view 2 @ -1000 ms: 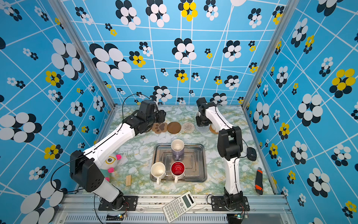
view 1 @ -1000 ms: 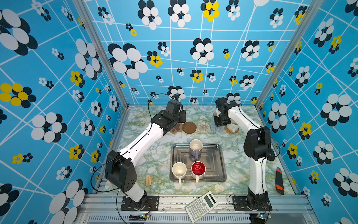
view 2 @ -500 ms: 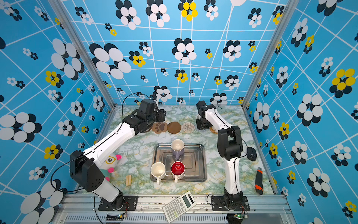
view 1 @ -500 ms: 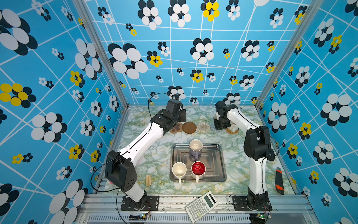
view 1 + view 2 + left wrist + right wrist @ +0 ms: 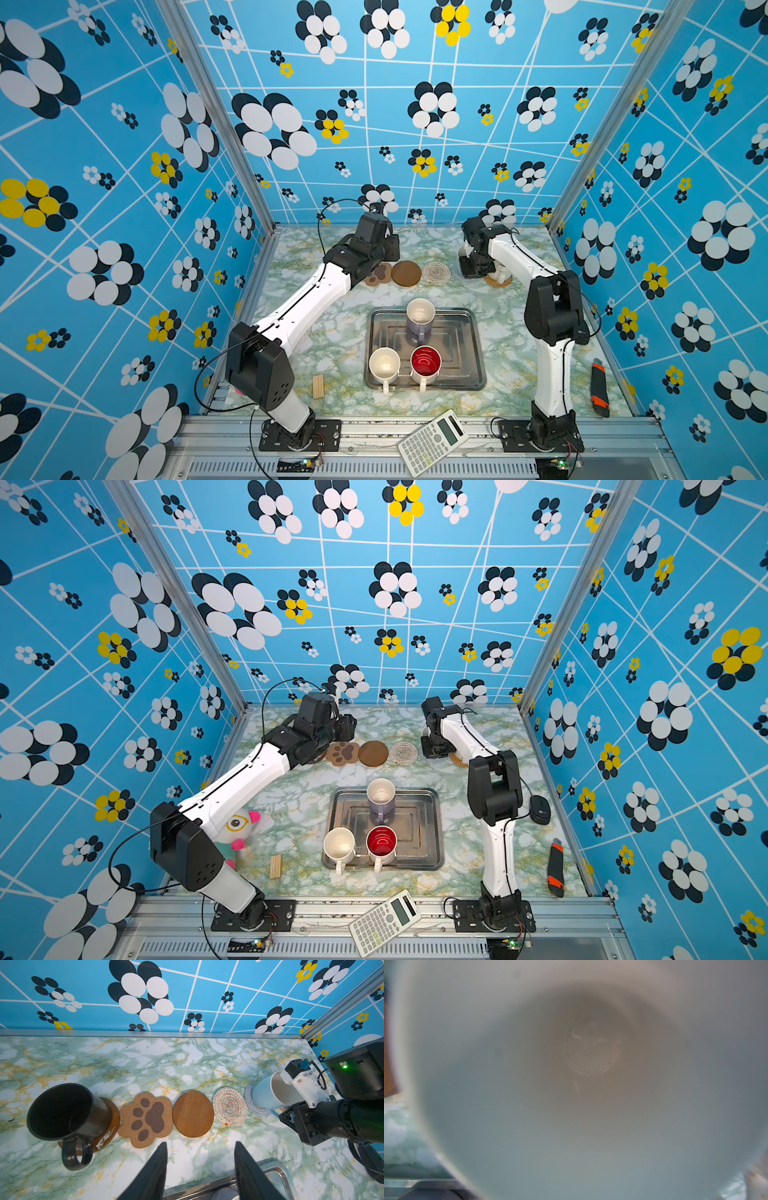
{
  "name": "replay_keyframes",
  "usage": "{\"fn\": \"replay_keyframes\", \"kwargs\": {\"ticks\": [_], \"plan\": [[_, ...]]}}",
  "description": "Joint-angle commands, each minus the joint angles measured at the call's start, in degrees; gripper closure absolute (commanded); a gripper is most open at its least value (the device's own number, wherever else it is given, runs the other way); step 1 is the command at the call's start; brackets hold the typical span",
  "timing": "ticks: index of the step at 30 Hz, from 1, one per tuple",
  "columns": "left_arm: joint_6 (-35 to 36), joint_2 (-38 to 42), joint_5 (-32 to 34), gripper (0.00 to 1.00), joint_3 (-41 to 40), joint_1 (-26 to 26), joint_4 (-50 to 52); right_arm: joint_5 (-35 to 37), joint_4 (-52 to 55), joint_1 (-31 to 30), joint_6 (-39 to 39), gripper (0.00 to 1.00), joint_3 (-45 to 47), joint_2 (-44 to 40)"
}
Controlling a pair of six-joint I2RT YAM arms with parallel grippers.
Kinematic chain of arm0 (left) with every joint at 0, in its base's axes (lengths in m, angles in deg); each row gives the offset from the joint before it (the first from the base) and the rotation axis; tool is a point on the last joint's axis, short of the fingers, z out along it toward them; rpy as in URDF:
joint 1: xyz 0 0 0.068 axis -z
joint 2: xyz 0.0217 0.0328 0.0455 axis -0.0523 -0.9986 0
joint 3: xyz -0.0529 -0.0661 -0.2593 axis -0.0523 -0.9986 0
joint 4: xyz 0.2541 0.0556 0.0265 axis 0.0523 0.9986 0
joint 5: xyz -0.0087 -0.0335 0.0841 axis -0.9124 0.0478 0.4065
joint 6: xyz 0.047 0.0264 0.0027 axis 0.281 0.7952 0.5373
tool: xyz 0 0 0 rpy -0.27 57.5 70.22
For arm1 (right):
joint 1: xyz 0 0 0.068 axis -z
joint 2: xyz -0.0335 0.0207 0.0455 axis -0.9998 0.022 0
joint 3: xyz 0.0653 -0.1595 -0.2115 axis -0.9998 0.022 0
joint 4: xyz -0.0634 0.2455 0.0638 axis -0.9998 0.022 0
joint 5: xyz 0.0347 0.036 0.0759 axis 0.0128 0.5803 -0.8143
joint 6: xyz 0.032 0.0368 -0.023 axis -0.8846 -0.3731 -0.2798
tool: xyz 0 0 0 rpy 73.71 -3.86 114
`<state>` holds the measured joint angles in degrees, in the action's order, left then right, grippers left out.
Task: Place cups on coasters
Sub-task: Place the cup on the coaster.
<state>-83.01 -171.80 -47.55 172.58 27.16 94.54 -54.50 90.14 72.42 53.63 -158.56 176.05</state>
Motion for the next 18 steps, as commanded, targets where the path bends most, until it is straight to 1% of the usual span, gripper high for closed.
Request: {"fn": "replay_keyframes", "kwargs": {"ticks": [1, 18], "plan": [[-0.59, -0.68, -0.28, 0.47, 1.23, 0.48, 0.41, -0.13, -1.54, 0.26, -1.0, 1.0, 0.46, -4.68], [-0.52, -0.76, -0.2, 0.47, 1.06, 0.61, 0.42, -0.17, -1.76, 0.23, -1.18, 1.0, 1.1, -4.16]]}}
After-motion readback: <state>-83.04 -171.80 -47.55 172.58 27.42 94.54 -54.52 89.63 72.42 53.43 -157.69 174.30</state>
